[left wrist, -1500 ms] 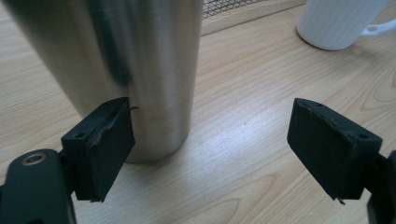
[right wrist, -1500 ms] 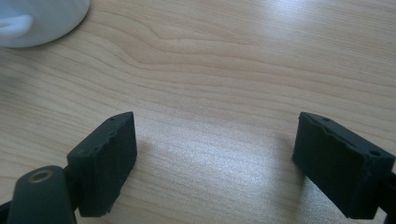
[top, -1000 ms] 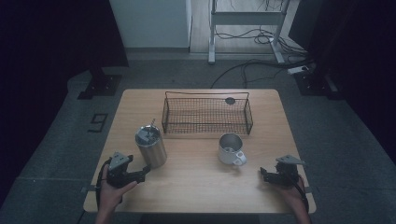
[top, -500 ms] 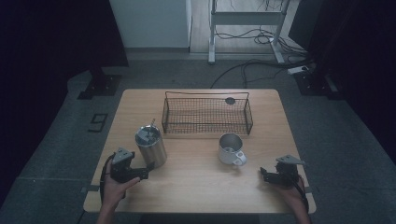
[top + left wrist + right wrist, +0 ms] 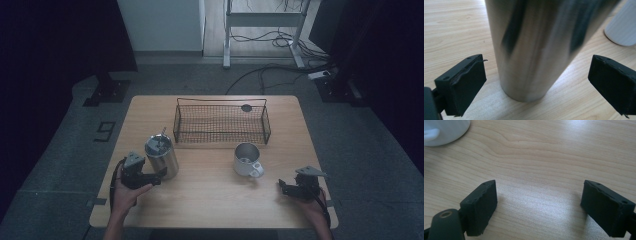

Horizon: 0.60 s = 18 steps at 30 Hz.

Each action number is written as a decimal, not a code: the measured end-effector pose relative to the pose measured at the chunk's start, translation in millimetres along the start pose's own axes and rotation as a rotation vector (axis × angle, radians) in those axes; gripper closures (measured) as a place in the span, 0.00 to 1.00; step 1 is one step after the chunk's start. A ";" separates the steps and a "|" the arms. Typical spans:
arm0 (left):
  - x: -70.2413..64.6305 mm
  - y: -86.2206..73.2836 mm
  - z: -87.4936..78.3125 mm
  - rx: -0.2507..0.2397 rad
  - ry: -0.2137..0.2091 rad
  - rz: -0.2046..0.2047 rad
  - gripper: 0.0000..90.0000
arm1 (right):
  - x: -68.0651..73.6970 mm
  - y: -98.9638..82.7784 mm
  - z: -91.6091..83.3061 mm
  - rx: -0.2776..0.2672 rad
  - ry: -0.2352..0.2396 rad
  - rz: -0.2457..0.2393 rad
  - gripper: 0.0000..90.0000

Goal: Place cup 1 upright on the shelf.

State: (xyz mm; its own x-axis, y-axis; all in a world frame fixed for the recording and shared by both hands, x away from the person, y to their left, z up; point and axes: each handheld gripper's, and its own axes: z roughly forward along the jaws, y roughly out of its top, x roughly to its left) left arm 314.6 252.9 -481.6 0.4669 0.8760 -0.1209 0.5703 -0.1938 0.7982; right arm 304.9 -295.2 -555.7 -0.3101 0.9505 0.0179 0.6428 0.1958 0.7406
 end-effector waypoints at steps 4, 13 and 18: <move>1.8 2.3 2.5 0.000 -0.003 -0.002 0.02 | 0.0 0.0 0.0 0.000 0.000 0.000 0.15; 2.9 7.8 7.0 -0.021 -0.002 0.007 0.02 | 0.0 0.0 0.0 0.001 -0.002 0.003 0.15; 4.4 11.1 13.1 -0.014 -0.023 0.011 0.01 | 0.0 0.0 0.0 0.001 -0.003 0.003 0.15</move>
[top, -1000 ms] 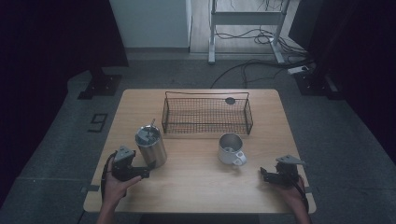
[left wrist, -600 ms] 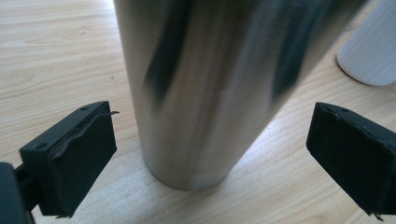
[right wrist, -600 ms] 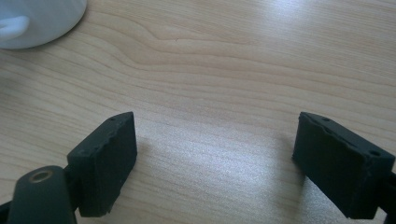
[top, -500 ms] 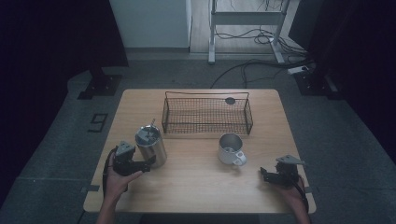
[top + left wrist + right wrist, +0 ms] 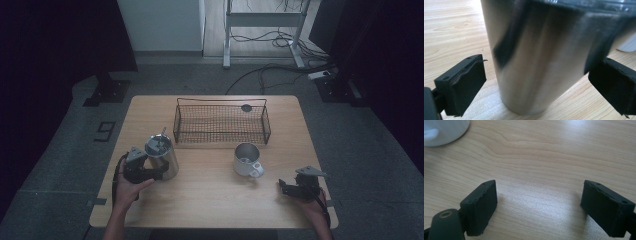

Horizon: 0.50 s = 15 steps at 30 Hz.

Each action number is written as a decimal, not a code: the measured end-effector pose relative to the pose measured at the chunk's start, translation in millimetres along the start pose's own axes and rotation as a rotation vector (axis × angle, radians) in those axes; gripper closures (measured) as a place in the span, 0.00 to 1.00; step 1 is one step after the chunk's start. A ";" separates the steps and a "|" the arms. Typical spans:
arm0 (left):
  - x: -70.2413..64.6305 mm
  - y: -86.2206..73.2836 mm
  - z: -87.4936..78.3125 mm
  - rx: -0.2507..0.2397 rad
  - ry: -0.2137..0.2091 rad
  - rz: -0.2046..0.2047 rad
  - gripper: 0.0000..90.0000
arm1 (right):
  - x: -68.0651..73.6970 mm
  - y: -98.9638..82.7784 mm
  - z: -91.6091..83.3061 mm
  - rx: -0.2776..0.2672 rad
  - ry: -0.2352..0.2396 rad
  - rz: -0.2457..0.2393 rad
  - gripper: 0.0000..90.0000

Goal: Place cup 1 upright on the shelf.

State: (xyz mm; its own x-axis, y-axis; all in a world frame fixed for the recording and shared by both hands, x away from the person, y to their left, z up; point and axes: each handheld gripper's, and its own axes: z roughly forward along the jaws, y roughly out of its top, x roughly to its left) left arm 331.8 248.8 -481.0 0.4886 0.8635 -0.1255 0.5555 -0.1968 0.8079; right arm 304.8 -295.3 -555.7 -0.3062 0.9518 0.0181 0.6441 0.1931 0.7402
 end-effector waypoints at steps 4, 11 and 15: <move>-2.1 5.2 4.1 0.007 0.005 0.016 0.02 | 0.0 0.0 0.0 0.000 -0.001 0.001 0.15; -4.2 15.8 11.9 0.013 0.011 0.035 0.02 | -0.1 0.0 0.0 0.000 -0.001 0.001 0.15; -4.5 18.9 17.7 0.011 0.018 0.051 0.01 | -0.1 0.0 0.0 0.000 -0.003 0.002 0.15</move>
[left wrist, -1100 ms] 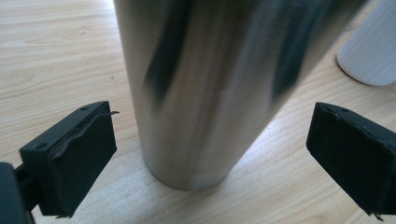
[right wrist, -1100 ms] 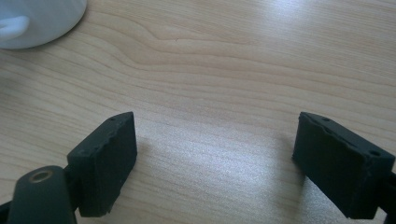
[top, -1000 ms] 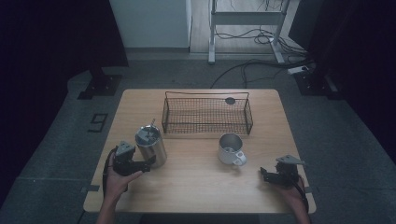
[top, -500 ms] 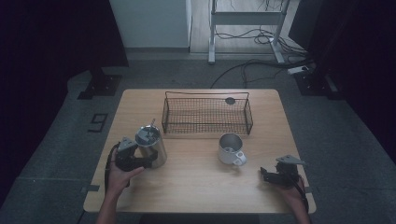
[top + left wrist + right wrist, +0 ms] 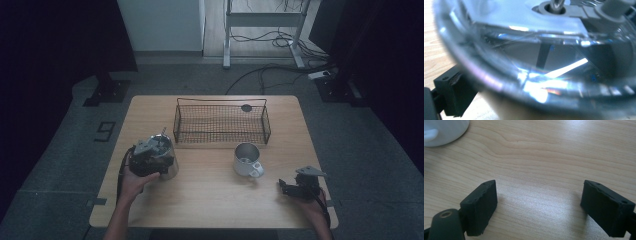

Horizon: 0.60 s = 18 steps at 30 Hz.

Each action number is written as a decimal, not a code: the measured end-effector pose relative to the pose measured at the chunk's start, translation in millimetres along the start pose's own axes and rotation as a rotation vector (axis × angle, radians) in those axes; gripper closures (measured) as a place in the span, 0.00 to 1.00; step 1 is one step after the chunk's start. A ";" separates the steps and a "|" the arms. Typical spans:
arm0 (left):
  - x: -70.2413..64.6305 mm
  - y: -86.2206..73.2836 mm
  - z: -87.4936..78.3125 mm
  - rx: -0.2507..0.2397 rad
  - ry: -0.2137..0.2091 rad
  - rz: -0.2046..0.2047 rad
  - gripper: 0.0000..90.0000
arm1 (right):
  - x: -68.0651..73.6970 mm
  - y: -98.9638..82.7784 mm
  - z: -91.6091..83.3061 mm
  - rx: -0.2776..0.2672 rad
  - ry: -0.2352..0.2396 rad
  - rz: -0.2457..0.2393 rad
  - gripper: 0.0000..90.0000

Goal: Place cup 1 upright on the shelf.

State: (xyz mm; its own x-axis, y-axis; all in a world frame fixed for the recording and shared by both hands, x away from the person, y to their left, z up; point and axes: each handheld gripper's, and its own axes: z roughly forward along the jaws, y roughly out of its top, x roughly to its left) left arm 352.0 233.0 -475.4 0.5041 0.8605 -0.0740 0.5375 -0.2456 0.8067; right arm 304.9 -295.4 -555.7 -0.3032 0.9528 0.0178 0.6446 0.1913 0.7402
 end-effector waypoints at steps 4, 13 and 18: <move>-0.5 2.3 5.8 -0.004 0.008 0.008 0.01 | 0.0 0.0 0.0 0.000 -0.001 0.000 0.15; -4.7 2.5 9.4 -0.030 0.033 0.038 0.04 | -0.1 0.0 0.0 0.000 -0.001 0.001 0.15; -5.1 2.8 8.9 -0.026 0.036 0.040 0.04 | -0.1 0.0 0.0 0.000 -0.002 0.001 0.15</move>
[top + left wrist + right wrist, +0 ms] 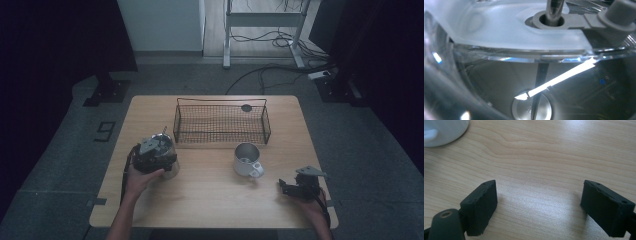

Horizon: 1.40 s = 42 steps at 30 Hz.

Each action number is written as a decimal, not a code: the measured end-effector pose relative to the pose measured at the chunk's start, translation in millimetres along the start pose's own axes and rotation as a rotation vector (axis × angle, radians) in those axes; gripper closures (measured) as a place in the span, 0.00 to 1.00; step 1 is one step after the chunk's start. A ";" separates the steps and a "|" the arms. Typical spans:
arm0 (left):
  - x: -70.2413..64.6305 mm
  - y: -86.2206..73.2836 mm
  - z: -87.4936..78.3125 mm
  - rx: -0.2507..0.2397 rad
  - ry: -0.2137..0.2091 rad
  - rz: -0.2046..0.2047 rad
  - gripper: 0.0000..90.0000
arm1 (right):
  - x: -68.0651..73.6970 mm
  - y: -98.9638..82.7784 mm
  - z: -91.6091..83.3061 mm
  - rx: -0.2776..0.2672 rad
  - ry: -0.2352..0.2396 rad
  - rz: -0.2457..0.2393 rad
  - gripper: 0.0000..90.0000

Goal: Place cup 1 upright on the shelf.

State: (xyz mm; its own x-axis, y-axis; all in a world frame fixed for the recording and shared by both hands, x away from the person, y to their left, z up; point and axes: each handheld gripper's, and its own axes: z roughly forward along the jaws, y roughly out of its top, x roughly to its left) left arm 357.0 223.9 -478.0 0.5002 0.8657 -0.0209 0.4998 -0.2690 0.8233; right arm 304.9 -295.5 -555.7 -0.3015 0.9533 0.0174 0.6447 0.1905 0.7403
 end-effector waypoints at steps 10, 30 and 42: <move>-3.4 1.3 0.4 0.000 0.003 0.013 0.05 | -0.1 0.0 0.0 -0.001 -0.002 0.001 0.15; -9.2 20.0 -31.2 -0.074 -0.029 0.005 0.05 | 0.0 0.0 0.0 0.000 -0.002 0.002 0.15; -7.6 31.3 -47.2 -0.096 -0.024 0.002 0.05 | -0.2 0.0 -0.1 -0.001 -0.006 0.006 0.15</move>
State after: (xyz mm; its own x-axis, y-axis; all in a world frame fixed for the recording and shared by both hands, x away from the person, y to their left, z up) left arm 335.5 228.9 -425.3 0.5188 0.8543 -0.0314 0.4294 -0.2286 0.8737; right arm 304.9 -295.7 -555.7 -0.2940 0.9557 0.0177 0.6460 0.1850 0.7406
